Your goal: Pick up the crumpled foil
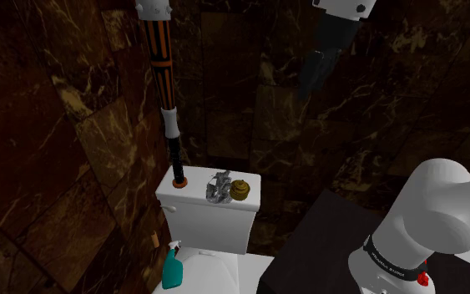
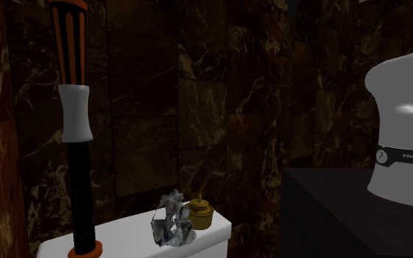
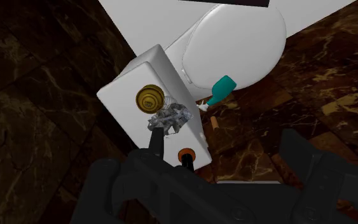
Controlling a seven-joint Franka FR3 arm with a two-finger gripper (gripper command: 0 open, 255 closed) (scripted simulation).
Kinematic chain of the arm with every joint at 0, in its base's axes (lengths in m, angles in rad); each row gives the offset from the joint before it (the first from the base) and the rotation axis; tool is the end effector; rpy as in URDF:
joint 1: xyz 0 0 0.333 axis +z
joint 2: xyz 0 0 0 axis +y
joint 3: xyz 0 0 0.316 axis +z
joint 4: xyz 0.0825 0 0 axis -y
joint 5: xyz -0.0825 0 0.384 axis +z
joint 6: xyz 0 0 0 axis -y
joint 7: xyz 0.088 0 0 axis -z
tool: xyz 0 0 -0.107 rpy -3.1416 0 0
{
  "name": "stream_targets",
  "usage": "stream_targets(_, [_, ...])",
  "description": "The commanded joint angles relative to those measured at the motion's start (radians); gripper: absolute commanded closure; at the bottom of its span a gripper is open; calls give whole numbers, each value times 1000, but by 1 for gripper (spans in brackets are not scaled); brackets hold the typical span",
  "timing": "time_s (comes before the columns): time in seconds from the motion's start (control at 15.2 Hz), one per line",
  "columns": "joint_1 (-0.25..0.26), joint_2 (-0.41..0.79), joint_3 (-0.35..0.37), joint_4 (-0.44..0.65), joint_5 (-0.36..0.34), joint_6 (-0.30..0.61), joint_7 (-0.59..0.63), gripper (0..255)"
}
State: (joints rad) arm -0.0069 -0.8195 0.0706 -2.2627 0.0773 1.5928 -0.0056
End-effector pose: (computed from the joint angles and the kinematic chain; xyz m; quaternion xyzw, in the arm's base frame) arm 0.2978 0.0366 0.6461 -0.9968 -0.0273 -0.0737 0.0142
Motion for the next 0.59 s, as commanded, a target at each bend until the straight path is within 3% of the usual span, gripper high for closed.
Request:
stream_targets(0.0, [0, 0, 0, 0, 0, 0, 0, 0])
stream_targets(0.53, [-42, 182, 61, -88, 16, 238, 119, 0])
